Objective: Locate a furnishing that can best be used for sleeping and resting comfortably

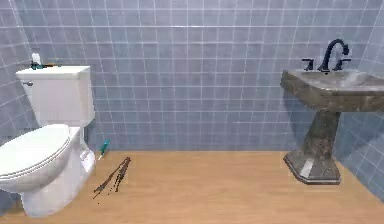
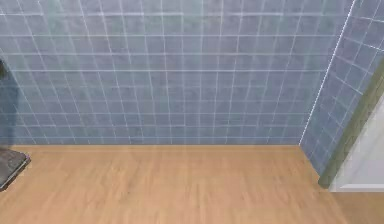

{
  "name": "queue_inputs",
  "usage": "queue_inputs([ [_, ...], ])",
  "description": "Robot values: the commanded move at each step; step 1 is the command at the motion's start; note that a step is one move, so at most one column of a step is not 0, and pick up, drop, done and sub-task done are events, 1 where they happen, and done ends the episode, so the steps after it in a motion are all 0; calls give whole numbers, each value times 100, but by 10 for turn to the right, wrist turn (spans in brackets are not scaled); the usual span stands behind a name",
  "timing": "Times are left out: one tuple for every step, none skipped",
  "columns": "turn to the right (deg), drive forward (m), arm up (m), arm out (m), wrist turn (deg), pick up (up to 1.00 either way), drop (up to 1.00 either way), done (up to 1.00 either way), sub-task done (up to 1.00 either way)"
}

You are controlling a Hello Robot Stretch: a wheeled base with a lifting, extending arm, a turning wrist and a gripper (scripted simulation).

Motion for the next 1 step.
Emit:
queue_inputs([
  [450,0,0,0,0,0,0,0,0],
])
